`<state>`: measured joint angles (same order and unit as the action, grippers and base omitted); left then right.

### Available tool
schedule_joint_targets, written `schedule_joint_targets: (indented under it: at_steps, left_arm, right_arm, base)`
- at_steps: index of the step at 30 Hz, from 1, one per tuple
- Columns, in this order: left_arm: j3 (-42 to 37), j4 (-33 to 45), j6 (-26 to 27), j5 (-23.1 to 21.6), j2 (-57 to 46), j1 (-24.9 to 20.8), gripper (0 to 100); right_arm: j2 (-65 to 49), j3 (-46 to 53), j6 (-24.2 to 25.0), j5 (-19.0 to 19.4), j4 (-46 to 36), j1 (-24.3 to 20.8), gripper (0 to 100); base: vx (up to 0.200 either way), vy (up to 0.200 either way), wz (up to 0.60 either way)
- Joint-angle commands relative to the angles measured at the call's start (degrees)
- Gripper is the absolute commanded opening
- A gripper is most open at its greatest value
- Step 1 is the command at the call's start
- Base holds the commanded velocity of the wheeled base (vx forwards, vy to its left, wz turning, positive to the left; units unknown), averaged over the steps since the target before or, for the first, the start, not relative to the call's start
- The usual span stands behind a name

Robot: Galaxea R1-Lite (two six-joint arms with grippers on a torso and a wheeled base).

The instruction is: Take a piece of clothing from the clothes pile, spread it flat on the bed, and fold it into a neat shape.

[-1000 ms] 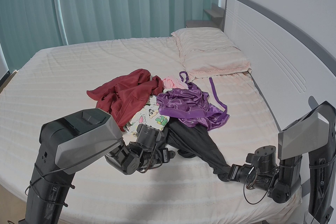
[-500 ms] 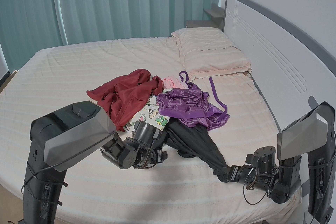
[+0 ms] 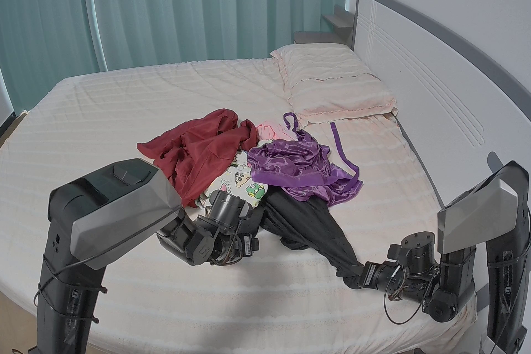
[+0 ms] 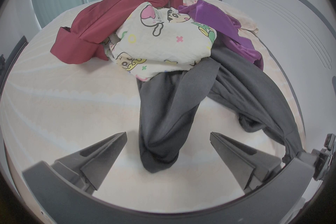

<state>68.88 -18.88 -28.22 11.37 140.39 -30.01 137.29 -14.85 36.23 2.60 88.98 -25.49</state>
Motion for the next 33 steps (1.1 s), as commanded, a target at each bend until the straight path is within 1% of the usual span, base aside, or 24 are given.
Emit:
schedule_joint_targets:
  at_steps: [1,3,8,9,13,15,17,18,19,21,22,23,25,27,30,33]
  left_arm:
    - [2.4,-2.7,-0.3,0.1,3.6,0.0,100]
    - [3.2,-4.2,-0.3,0.3,4.9,0.0,100]
    - [4.4,-4.3,-0.3,0.5,5.3,0.0,100]
    - [4.4,-4.3,-0.3,0.5,5.3,0.1,0]
    - [3.8,-3.4,-0.5,0.8,5.2,0.3,0]
    - [2.4,0.2,-1.3,0.8,4.9,0.8,0]
    - [1.2,1.5,-3.2,1.5,4.1,0.8,0]
    - [1.2,1.5,-3.2,1.5,4.1,0.8,0]
    - [-0.1,0.5,-6.1,2.2,1.7,0.7,0]
    - [-1.6,-0.4,-7.9,2.0,-1.4,0.6,0]
    - [-4.0,-0.5,-8.4,1.3,-5.4,0.6,0]
    - [-5.2,-0.6,-8.4,0.8,-7.1,0.6,0]
    - [-9.9,-1.1,-8.7,-1.5,-13.5,0.7,0]
    - [-14.8,-1.9,-9.0,-2.9,-20.1,0.5,0]
    - [-20.6,-3.5,-9.0,-3.4,-27.3,-0.2,0]
    - [-25.6,-8.9,-8.8,-2.4,-33.7,-0.7,0]
  right_arm:
    - [-0.1,0.0,0.0,0.0,0.8,-0.3,0]
    - [-0.1,0.0,0.0,0.0,0.8,-0.3,0]
    - [0.1,-0.1,0.1,0.0,0.8,-0.2,0]
    - [0.1,-0.1,0.1,0.0,0.8,-0.2,0]
    - [0.3,-0.1,0.1,0.0,0.8,-0.2,0]
    - [1.0,-0.3,0.1,0.0,0.8,0.0,0]
    - [1.8,-0.7,0.1,0.0,0.8,-0.1,0]
    - [1.8,-0.7,0.1,0.0,0.8,-0.1,0]
    - [2.1,-0.8,0.1,0.0,0.8,-0.3,0]
    - [1.8,-0.8,0.2,0.0,0.8,-0.9,0]
    - [1.7,-0.6,0.2,0.0,0.8,-1.1,0]
    - [1.5,-0.5,0.2,-0.1,0.8,-1.1,0]
    - [0.5,-0.2,0.3,-0.2,0.8,-1.1,0]
    - [-2.0,-0.2,0.9,0.3,0.8,-1.1,0]
    - [-4.7,-0.8,0.9,0.2,0.8,-1.7,0]
    - [-9.2,-1.0,0.4,-0.7,0.8,-3.5,0]
  base:
    - [0.000,0.000,0.00]
    - [0.000,0.000,0.00]
    - [0.000,0.000,0.00]
    - [0.000,0.000,0.00]
    - [0.000,0.000,0.00]
    - [0.000,0.000,0.00]
    - [0.000,0.000,0.00]
    - [0.000,0.000,0.00]
    - [0.000,0.000,0.00]
    - [0.000,0.000,0.00]
    - [0.000,0.000,0.00]
    - [0.000,0.000,0.00]
    - [0.000,0.000,0.00]
    - [0.000,0.000,0.00]
    - [0.000,0.000,0.00]
    - [0.000,0.000,0.00]
